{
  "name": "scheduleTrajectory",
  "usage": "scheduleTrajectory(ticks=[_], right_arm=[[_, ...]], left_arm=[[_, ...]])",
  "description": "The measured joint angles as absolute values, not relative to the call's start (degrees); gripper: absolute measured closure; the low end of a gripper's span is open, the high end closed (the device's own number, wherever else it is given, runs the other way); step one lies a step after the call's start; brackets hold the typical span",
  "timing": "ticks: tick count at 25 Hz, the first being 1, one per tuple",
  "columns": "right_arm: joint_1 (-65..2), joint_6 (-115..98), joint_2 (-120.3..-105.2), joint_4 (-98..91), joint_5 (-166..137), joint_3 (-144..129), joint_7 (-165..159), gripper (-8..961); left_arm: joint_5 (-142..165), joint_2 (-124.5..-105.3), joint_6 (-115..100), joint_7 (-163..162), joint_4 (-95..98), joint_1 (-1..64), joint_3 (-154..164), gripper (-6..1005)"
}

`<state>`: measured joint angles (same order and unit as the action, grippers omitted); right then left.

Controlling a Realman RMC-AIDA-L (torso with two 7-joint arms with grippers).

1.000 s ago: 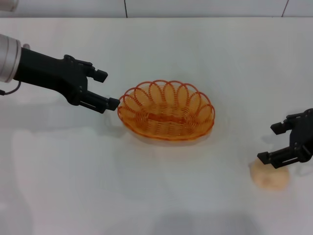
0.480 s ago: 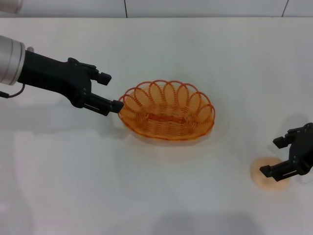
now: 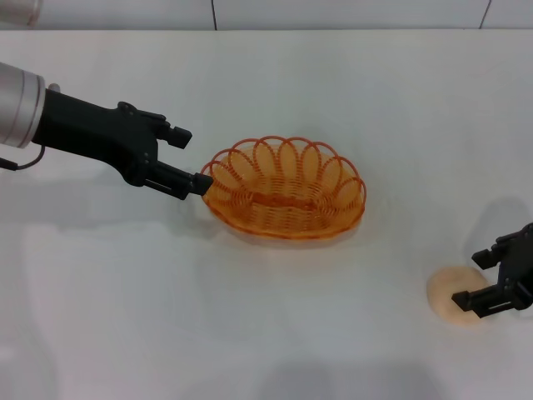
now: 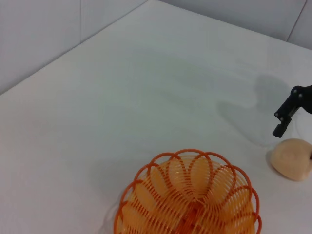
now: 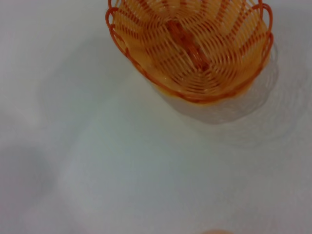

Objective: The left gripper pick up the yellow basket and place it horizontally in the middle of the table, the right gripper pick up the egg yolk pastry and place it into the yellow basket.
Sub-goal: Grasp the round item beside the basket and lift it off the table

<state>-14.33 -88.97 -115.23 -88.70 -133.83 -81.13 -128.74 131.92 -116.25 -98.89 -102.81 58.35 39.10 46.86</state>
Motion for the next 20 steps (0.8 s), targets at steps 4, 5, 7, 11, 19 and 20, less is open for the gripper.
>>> scheduleTrajectory(ticks=[4,5,7,11,19,20], right_arm=[[-14.4,-88.8,-115.22,-88.7,-133.9,-81.6,-128.8,160],[-14.4,-88.8,-115.23,-88.7,-133.9,-81.7,-128.8,171],[-14.5,-88.7,-115.23,-88.7,-133.8,-81.8,-128.8,289],[-14.5,-88.7,-115.23,-88.8,-133.5,-81.8,-128.8,490],[-14.7,-88.7,-115.22,-90.1,-129.4,-81.4,-128.8,638],[-14.8,-88.7,-115.23,-90.6,-128.6,-81.4,-128.8,645]], left_arm=[[131.9,-116.27,-98.9,-102.9,58.4,39.1,46.8,112],[131.9,-116.27,-98.9,-102.9,58.3,39.1,46.9,112],[131.9,-116.28,-99.0,-102.9,58.3,39.0,46.9,112],[131.9,-116.27,-99.0,-102.9,58.3,38.8,46.9,111],[131.9,-116.1,-99.0,-102.6,58.4,38.2,46.8,111],[131.9,-116.1,-99.0,-102.6,58.4,38.2,46.8,111]])
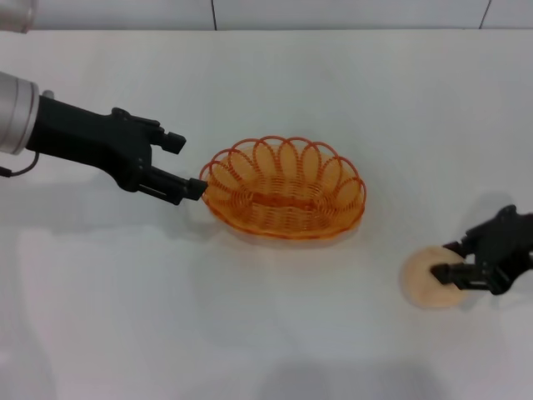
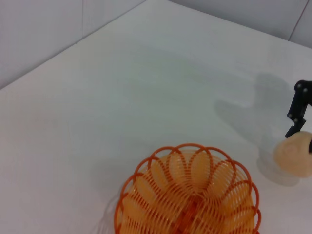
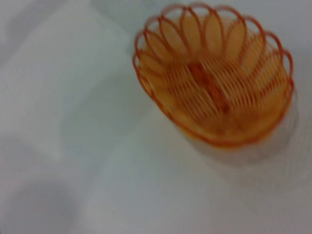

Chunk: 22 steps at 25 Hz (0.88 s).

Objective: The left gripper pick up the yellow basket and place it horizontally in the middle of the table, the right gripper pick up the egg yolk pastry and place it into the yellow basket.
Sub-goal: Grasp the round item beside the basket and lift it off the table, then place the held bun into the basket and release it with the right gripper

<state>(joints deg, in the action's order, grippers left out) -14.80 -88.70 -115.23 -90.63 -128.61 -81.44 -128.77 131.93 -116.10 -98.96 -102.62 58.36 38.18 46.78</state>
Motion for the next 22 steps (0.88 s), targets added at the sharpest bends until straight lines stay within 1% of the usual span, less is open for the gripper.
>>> scheduleTrajectory(ticks=[8,16,22], right_arm=[[-17.4,-85.7,-115.23,-93.2,-124.5,-82.0,-128.8,692],[-23.4,-78.3,-115.56,-90.0,-124.0,-86.5,-128.6,726],[-26.6,-71.8,-115.79,-86.5,-123.6,-90.4,-128.3,786]], left_arm=[[131.3,-115.68,-99.0,-102.2,58.4,37.3,46.7,111],[130.6,-115.65,-99.2,-102.1,58.4,36.8,47.0,111],[130.6,-115.68,-99.4,-101.9,58.4,36.8,46.9,111]])
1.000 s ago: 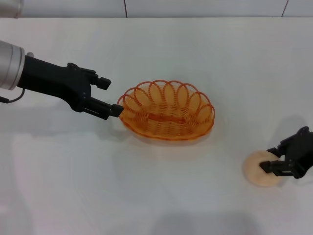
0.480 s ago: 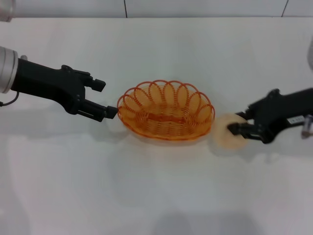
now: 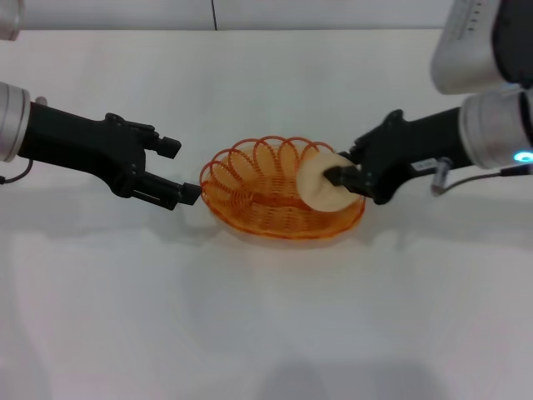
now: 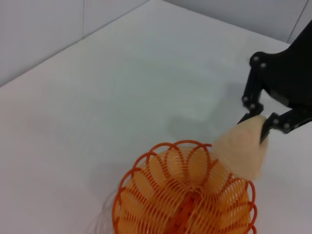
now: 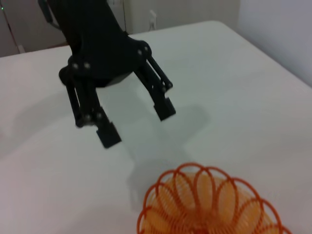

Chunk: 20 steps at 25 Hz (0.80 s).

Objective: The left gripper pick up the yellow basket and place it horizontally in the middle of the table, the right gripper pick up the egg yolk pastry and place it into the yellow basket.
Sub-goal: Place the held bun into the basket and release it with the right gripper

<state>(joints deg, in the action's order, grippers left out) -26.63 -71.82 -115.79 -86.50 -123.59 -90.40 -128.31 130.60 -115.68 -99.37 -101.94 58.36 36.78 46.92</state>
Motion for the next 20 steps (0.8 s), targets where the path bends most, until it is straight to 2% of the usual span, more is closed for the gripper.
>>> scheduleTrajectory(ticks=[7,20], right_arm=[[-29.1,-66.1,-115.76,-83.2,-123.6,-94.5,-128.2,852],[-30.1,-62.3,-115.67,-81.3,-123.6,-97.0,-127.9,899]], left_arm=[[130.6,-115.72,-99.4,-101.9,58.4,36.9,46.8,111],[130.6,-115.75,-99.1,-101.9,58.4,36.9,46.7,112]])
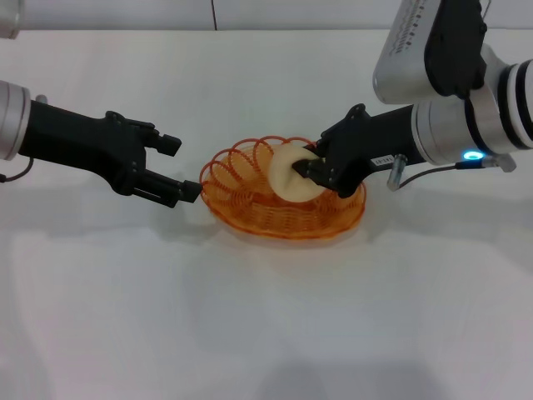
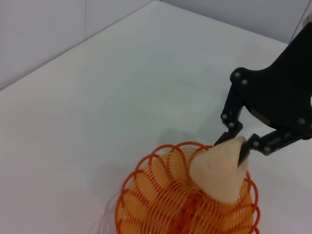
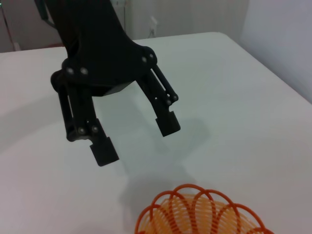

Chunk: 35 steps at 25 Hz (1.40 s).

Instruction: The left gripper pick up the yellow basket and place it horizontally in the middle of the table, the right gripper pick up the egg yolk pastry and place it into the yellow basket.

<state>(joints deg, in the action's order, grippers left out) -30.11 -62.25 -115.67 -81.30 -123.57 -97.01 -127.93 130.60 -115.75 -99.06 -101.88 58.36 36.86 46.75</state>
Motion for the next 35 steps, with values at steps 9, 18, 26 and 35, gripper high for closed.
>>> scheduleTrajectory(ticks=[9,18,26,35], right_arm=[[-30.3,-63.1,-115.66,-81.8,-123.5,-96.8,-127.7,744],[-25.6,-62.0,-115.46,-86.6,-122.9,-95.1,-127.2,286],[-16.4,-62.0,-115.15,-93.6,-121.4,-92.7,-125.1,214],[-7.0,-68.9,-114.96,-94.2,-104.6,-85.5,-111.6,200]], left_arm=[[130.6,-115.78,-98.8,-102.0,58.3,36.8,46.8,112],[130.5,-115.58,-98.5,-101.4,58.1,36.8,46.1,112],[130.5,-114.9,-98.4,-99.3,58.0,35.5,45.0,112],[127.8,-114.78,-97.5,-95.9,58.0,34.1,40.9,112]])
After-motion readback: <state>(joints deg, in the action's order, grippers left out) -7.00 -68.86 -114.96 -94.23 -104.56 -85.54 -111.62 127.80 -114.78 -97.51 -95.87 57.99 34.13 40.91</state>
